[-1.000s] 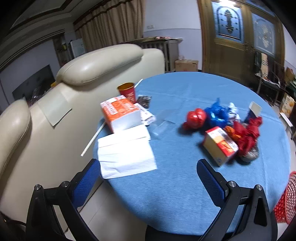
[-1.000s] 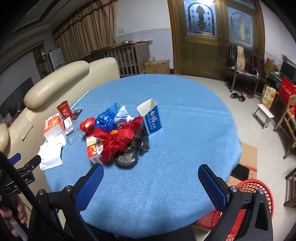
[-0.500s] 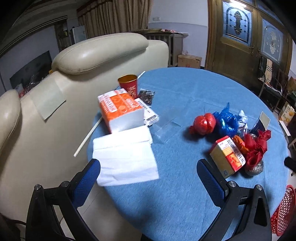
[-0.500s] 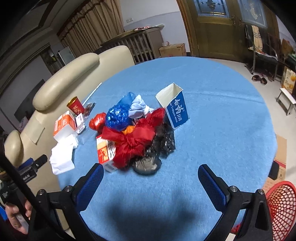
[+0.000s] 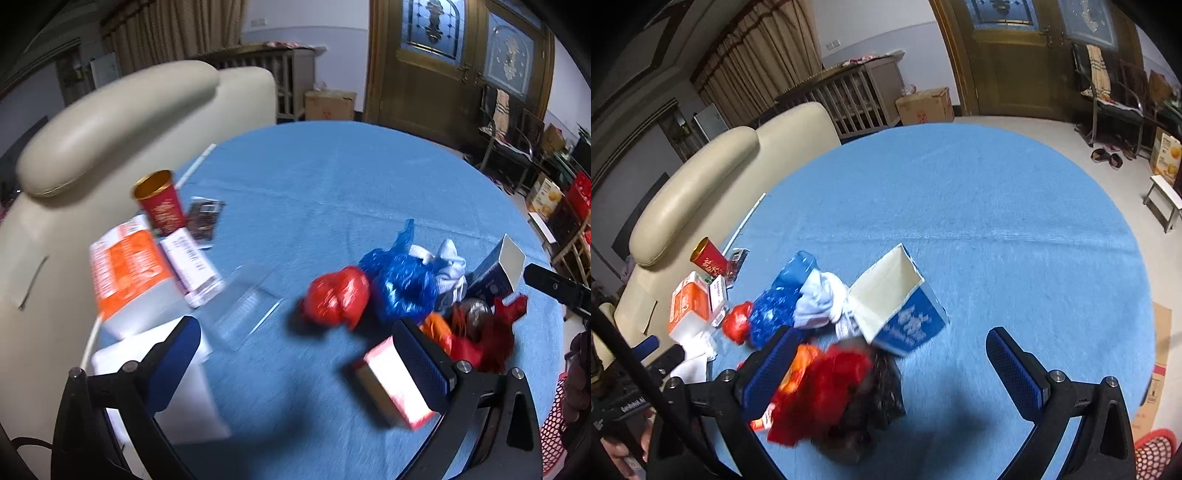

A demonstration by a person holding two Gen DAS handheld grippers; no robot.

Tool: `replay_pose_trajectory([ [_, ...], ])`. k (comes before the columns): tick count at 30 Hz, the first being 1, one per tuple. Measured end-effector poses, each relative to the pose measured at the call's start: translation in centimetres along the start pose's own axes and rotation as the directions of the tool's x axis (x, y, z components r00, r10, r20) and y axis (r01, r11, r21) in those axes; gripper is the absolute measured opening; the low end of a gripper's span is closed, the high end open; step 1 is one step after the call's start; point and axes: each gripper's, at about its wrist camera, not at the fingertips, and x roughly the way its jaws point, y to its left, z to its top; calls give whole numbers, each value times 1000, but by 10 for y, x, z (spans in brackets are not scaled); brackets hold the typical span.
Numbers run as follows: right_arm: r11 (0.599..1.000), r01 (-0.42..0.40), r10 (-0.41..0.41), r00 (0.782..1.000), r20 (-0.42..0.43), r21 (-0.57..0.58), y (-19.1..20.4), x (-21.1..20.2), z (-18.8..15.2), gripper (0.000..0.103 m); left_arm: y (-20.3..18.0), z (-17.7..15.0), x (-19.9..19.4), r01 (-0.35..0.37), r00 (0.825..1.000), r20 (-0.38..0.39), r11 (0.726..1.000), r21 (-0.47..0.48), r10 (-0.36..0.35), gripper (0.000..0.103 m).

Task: Collect trash
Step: 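Grasp the red plastic bag with the left tool while the right tool grasps the white-and-blue paper carton, then carry the red bag and carton over the red basket and open both tools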

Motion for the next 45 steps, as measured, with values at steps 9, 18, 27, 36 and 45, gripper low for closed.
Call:
replay_pose_trajectory([
  [9, 994, 35, -40, 998, -48, -103, 21, 38, 20, 102, -2, 17, 59, 130, 979, -150, 990, -53, -137, 54],
  [18, 992, 97, -104, 991, -80, -81, 9, 51, 15, 55, 3, 8, 55, 188, 973, -118, 978, -86, -197, 38],
  [27, 998, 62, -62, 998, -4, 4, -16, 21, 8, 49, 4, -3, -12, 143, 989, 40, 988, -53, -141, 37],
  [36, 994, 47, -59, 991, 124, 103, -48, -48, -8, 49, -77, -28, -74, 243, 961, 102, 962, 127, -256, 37],
  [45, 983, 78, -107, 979, 174, 166, -89, -119, -44, 49, -140, -57, -105, 371, 915, 63, 892, 258, -399, 37],
])
